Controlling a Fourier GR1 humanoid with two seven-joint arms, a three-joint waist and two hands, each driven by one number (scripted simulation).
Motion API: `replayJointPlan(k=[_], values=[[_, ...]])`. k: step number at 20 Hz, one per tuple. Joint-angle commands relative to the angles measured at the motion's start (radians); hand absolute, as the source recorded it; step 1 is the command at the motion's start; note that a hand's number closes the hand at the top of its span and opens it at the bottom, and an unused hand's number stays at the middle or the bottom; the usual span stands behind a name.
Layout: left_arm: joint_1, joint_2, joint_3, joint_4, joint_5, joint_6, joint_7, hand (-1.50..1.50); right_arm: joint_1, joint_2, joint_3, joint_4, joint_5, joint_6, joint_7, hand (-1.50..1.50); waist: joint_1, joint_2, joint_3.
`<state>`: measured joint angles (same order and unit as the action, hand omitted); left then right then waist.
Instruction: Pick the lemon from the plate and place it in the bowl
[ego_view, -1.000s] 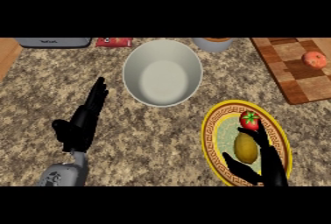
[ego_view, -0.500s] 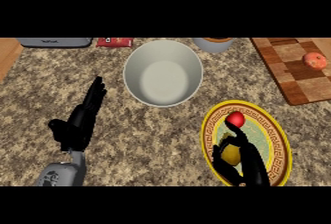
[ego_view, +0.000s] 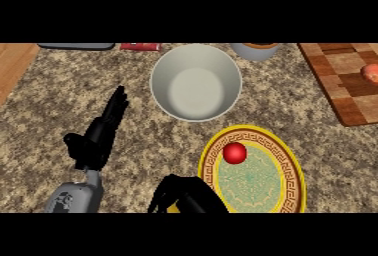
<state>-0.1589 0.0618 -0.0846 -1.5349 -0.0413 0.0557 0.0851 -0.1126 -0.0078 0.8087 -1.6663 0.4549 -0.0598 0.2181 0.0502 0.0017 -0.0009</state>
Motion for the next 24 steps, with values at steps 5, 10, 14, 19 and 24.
replayJointPlan(k=[5, 10, 14, 19, 24], values=[[-0.008, 0.006, 0.025, 0.036, -0.019, 0.023, -0.013, 0.0, -0.238, 0.008, 0.213, -0.213, 0.023, -0.211, 0.121, 1.5, -0.041, -0.005, 0.0], [-0.03, -0.004, 0.027, 0.021, -0.017, 0.033, 0.007, 0.0, -0.359, 0.006, 0.223, -0.289, 0.129, -0.25, 0.293, 1.5, -0.044, -0.007, 0.0], [0.031, 0.005, 0.026, -0.015, 0.006, 0.006, -0.006, 0.0, -0.55, 0.006, 0.118, -0.32, 0.142, -0.185, 0.508, 1.5, -0.034, -0.009, -0.001], [0.041, 0.012, 0.038, -0.004, 0.006, 0.004, -0.004, 0.0, -0.793, 0.007, -0.017, -0.325, 0.069, -0.134, 0.741, 1.5, -0.036, -0.008, -0.001], [-0.027, 0.01, 0.023, -0.022, -0.004, 0.003, 0.057, 0.0, -1.061, 0.008, -0.146, -0.094, -0.019, -0.25, 0.783, 1.5, -0.022, -0.005, -0.001]])
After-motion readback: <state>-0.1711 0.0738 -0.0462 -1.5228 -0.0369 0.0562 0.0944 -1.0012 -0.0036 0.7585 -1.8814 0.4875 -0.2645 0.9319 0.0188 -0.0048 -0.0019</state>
